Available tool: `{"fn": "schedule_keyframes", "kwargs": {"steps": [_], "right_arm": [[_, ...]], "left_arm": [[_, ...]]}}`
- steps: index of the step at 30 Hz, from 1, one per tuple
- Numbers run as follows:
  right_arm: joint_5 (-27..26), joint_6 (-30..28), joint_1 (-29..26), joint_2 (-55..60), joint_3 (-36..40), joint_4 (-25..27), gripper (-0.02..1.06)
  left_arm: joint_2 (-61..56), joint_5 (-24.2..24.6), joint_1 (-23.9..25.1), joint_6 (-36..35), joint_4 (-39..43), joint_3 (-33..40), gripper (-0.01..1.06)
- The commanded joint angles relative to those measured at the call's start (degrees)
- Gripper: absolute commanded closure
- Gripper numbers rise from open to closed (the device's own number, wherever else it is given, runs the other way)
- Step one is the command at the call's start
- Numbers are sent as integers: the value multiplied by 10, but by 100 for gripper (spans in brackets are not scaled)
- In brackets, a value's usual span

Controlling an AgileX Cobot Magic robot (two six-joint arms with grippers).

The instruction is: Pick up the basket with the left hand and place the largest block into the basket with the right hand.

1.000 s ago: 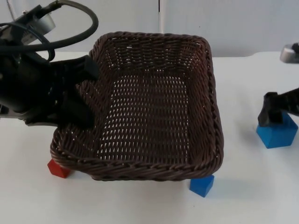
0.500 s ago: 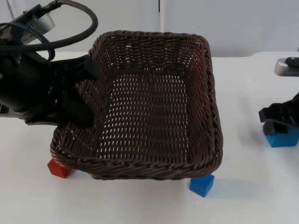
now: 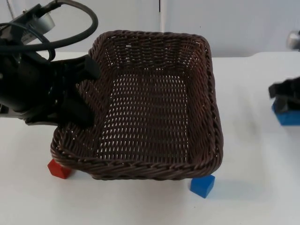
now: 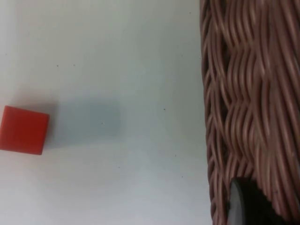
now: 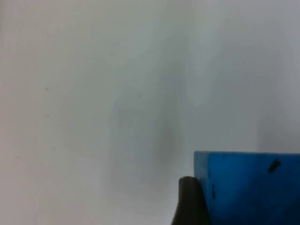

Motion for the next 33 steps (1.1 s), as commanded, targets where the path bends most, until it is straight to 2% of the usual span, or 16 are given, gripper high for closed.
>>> {"fn": "schedule_keyframes", "kwargs": {"steps": [1,12,19,33], "right_arm": [[34,-10,3,-52,-2,1,105],[146,-11,3,-233,-2,-14,105],[201,-11,3,-297,-2,-14,105],[214,-16,3,-323,-2,-12,105]], "left_arm": [[-7,-7,-2,1,-13,0,105],[-7,-7,-2,1,-6,0,105],[-7,-7,-2,1,-4,0,105],[-7,-7,-2,1,0,0,105]]}}
